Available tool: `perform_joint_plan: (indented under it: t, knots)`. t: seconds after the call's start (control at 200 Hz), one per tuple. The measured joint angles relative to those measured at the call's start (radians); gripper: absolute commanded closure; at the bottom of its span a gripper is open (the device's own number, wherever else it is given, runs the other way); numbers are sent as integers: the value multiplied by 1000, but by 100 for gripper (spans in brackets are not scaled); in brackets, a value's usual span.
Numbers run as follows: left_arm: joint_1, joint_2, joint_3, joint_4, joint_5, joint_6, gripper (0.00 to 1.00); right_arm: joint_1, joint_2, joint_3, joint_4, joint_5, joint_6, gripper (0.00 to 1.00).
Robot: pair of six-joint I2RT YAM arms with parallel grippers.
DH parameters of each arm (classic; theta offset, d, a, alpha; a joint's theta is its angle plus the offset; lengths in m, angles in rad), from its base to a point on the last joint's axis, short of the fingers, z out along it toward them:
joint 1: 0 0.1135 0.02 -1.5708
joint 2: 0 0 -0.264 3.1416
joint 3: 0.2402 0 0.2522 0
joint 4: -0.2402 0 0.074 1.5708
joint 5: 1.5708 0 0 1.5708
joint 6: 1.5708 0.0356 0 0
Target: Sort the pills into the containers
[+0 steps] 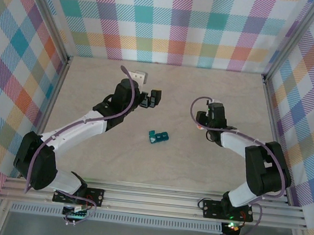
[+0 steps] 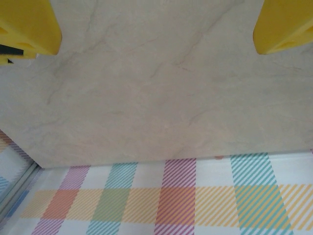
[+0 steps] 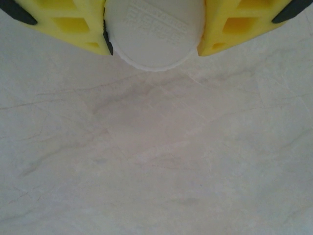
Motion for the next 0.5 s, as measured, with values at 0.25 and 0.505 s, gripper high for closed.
perform_joint_plan:
  t: [0.25,0.505]
  knots:
    - [3,36,0,-42,-4,-16,0,4,2,-31,32,12,21,26]
    - [12,84,0,-69,-28,-24,0,4,-69,11,-86,1,22,25]
